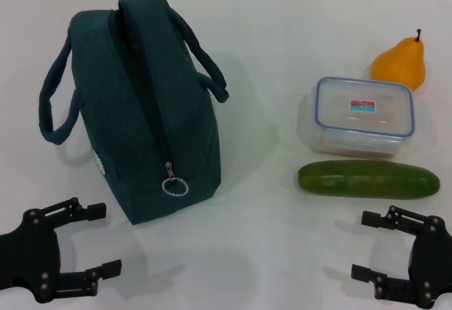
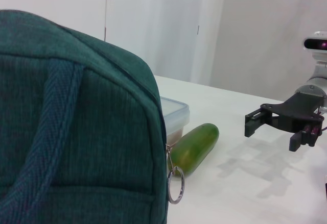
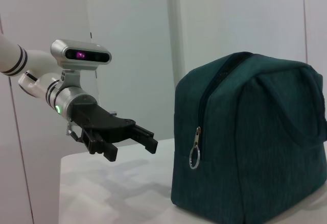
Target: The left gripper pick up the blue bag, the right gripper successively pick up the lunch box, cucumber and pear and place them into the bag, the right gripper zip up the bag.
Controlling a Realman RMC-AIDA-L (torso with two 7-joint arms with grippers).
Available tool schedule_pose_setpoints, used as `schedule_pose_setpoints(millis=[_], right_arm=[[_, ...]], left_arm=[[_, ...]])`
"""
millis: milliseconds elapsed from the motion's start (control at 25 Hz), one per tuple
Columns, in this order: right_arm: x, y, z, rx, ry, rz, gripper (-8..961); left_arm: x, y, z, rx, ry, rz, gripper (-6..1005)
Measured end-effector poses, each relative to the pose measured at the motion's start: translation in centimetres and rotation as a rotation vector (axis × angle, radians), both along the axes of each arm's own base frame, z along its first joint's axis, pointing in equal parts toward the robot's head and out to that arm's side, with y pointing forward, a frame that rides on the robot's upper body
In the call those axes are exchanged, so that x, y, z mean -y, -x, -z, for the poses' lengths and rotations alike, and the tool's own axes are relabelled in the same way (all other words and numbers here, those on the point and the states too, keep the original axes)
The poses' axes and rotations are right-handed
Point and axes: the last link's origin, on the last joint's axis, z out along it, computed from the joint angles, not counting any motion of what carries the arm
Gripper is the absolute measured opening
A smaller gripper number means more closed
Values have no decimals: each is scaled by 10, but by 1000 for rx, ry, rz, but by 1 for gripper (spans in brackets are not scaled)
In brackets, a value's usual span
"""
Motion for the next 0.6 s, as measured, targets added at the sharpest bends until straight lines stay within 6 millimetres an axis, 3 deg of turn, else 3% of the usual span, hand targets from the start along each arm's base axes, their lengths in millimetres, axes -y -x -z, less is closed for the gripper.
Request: schedule_pose_setpoints(millis=[440,560,600], right_arm=[[0,0,0,-1,0,-1,754],[0,0,0,-1,0,0,755],[0,0,0,-1,0,0,755]], left_arm=[[0,0,0,2,0,-2,869],[-4,0,-5,42,3,-77,867],[-14,1,-18,106,13,-208,866]])
